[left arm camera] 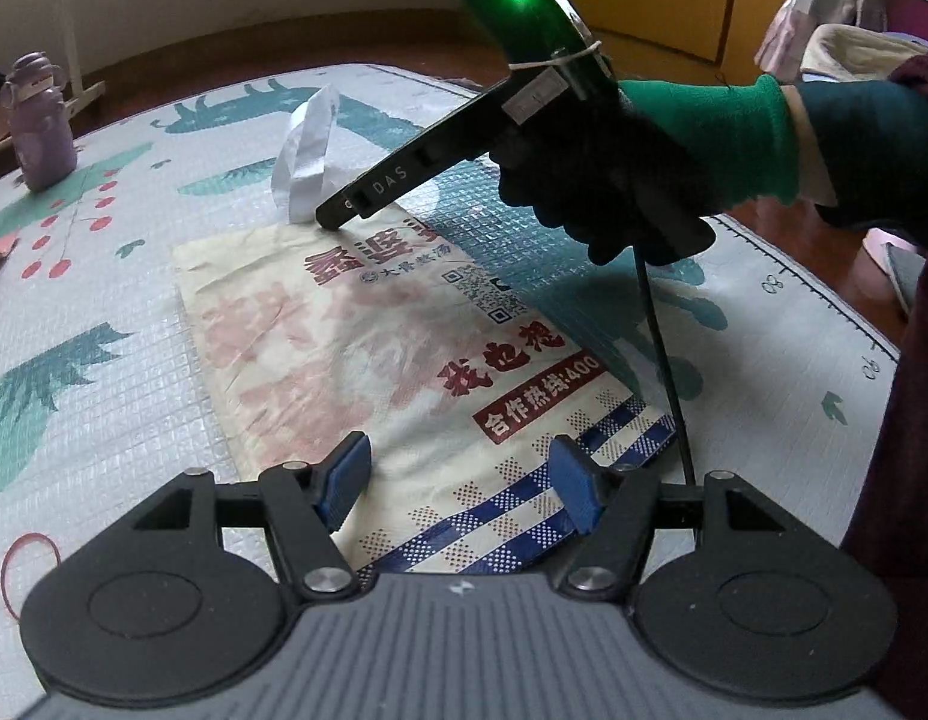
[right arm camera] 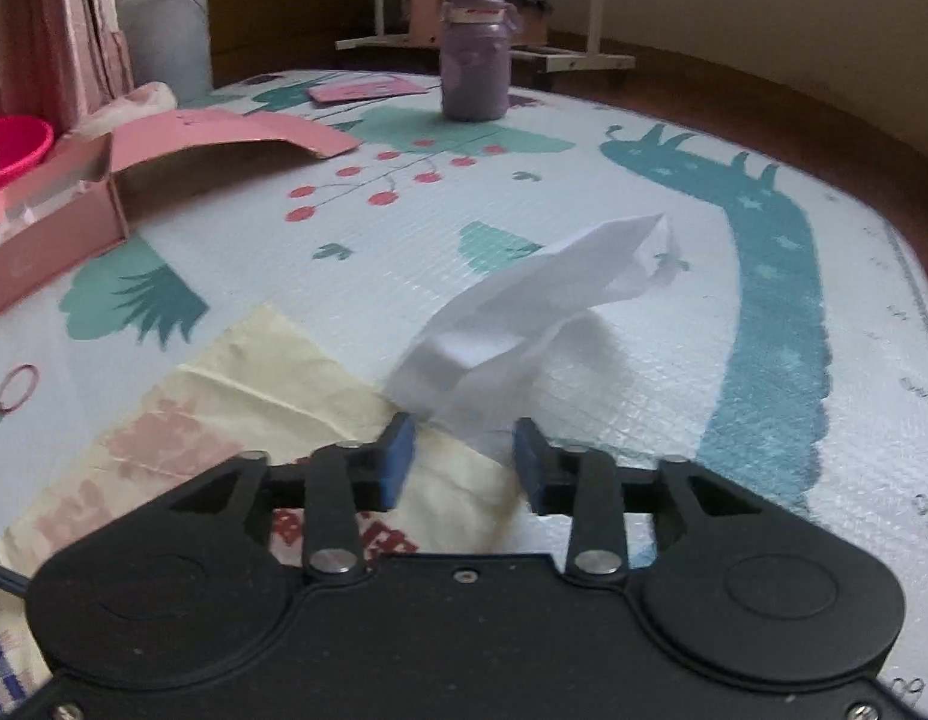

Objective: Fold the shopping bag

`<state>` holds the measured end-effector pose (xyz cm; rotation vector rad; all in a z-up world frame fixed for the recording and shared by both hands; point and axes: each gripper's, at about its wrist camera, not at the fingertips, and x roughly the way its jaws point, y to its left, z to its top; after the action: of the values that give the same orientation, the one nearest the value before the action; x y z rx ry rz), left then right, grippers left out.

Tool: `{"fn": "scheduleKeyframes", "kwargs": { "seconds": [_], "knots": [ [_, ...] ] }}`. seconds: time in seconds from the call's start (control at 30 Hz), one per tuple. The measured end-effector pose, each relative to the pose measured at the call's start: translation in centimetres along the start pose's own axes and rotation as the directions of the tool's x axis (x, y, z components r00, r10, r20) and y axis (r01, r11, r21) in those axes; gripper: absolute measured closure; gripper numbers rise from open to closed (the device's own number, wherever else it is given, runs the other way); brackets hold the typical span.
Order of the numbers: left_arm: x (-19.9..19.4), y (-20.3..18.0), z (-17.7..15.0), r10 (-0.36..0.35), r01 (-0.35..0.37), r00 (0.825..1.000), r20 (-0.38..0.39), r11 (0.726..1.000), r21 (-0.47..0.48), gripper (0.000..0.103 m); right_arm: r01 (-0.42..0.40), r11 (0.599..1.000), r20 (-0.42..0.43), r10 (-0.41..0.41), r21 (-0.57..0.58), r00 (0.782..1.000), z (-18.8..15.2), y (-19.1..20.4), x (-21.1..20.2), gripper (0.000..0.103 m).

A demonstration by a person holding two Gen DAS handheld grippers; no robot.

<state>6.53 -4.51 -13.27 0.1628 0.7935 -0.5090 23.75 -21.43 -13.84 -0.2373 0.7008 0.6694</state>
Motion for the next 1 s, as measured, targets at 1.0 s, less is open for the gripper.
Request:
{"fn": "scheduleKeyframes", "kwargs": {
  "seconds": [1.0],
  "knots": [
    [-5.0, -1.4, -2.5, 0.043, -0.004, 0.986, -0.159, 0.971, 0.238, 0.044, -0.16, 0.913, -0.336, 0.026, -0.376, 0.942, -4.6, 11.8, -10.5, 0.068]
  ]
}}
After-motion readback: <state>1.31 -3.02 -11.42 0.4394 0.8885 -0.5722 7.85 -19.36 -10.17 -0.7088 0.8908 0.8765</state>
